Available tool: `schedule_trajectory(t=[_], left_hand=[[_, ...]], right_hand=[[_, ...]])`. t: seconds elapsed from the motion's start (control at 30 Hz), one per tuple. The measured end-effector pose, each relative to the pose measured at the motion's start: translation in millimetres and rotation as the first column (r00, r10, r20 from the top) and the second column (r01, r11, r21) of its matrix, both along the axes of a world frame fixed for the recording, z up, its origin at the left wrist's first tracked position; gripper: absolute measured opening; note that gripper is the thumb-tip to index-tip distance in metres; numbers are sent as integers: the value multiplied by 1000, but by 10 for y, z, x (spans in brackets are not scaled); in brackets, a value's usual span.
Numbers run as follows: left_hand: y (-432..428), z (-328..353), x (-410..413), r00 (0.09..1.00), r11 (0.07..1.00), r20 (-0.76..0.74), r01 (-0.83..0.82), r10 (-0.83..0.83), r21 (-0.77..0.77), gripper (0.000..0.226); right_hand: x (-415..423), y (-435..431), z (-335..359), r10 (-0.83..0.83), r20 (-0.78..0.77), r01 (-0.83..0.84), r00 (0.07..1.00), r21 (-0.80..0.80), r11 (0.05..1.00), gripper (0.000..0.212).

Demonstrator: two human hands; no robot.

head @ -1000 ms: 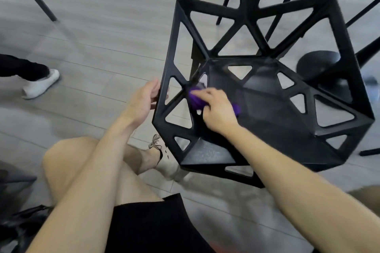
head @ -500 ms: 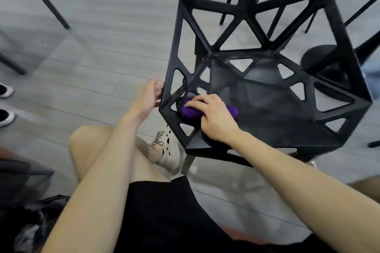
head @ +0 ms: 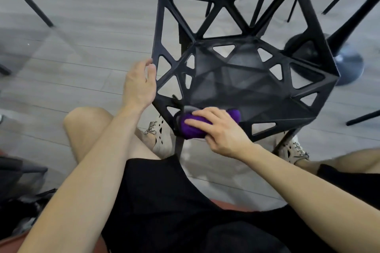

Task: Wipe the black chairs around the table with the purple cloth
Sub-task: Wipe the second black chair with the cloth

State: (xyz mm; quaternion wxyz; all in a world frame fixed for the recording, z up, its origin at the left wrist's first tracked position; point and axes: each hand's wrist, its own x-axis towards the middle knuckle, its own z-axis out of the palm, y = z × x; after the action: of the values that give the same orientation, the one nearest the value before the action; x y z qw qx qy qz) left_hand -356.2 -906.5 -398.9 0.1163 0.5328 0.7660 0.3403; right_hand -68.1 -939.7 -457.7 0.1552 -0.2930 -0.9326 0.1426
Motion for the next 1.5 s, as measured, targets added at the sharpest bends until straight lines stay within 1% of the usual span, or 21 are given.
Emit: schedule_trajectory(t=[0.1,0.17,0.2,0.27,0.33,0.43,0.5,0.57,0.6,0.67,0.73,0.83,0.93,1.0,1.1,1.17,1.23,1.33,1.37,1.43,1.5], left_hand=[[-62,-4,67,996,999,-75,42,-42,-10,44],[-111,29,97,989,999,-141,43,-38,29,45],[-130,34,104,987,998,-158,42,-36,38,44],[-163,23,114,978,997,-200,66,-57,40,44],[-183,-15,129,962,994,-256,107,-95,31,47],[-193,-64,210,937,984,-308,177,-167,7,48],[-173,-83,289,911,971,-341,239,-232,-23,47],[-136,-115,348,879,954,-379,297,-290,-42,45],[-105,-132,378,874,948,-376,312,-309,-54,46],[-50,-135,457,874,942,-356,326,-331,-77,45],[-29,-111,576,875,934,-326,346,-357,-93,41],[0,-13,795,903,923,-193,376,-385,-83,36],[21,106,963,896,893,1,443,-444,-81,37],[17,217,1070,840,843,-73,538,-538,-22,54],[44,448,1272,668,702,-354,711,-654,43,72],[129,531,1362,571,634,-442,774,-692,8,59],[262,496,1369,551,622,-432,783,-714,-30,32],[454,481,1299,633,676,-281,732,-721,-86,22],[502,505,1278,661,697,-242,710,-710,-104,22],[576,556,1238,715,737,-179,660,-676,-146,16],[650,579,1220,744,749,-106,639,-659,-175,4]], right_hand=[[63,99,-33,-394,-88,391,915,-47,919,66],[-131,129,10,-470,-90,465,878,-75,882,61],[-243,110,27,-422,-76,418,903,-67,906,60],[-396,-6,2,-188,-19,189,982,22,982,61],[-356,-106,-58,35,77,-45,996,125,991,60],[102,2,-69,103,111,-122,988,176,977,60],[590,144,-75,-9,94,-9,996,190,982,64],[1101,279,-51,-265,30,257,964,150,955,66],[1310,347,-32,-427,-8,426,904,92,900,66],[1519,493,76,-701,-50,693,711,-112,712,64],[1500,627,285,-836,-66,752,545,-402,522,61],[1270,721,585,-909,-135,500,395,-798,336,46],[1025,687,707,-918,-159,163,363,-959,231,38],[925,616,813,-902,-161,15,400,-983,182,27],[872,569,972,-827,-134,-137,545,-988,69,23],[860,569,1063,-768,-98,-151,632,-988,2,38],[865,593,1141,-698,-78,-160,712,-986,-53,56],[935,679,1167,-582,-145,-211,800,-976,-47,53],[952,728,1154,-540,-139,-161,830,-987,8,49],[969,856,1139,-475,-58,75,878,-963,258,48],[967,983,1203,-455,50,301,889,-813,499,37]])
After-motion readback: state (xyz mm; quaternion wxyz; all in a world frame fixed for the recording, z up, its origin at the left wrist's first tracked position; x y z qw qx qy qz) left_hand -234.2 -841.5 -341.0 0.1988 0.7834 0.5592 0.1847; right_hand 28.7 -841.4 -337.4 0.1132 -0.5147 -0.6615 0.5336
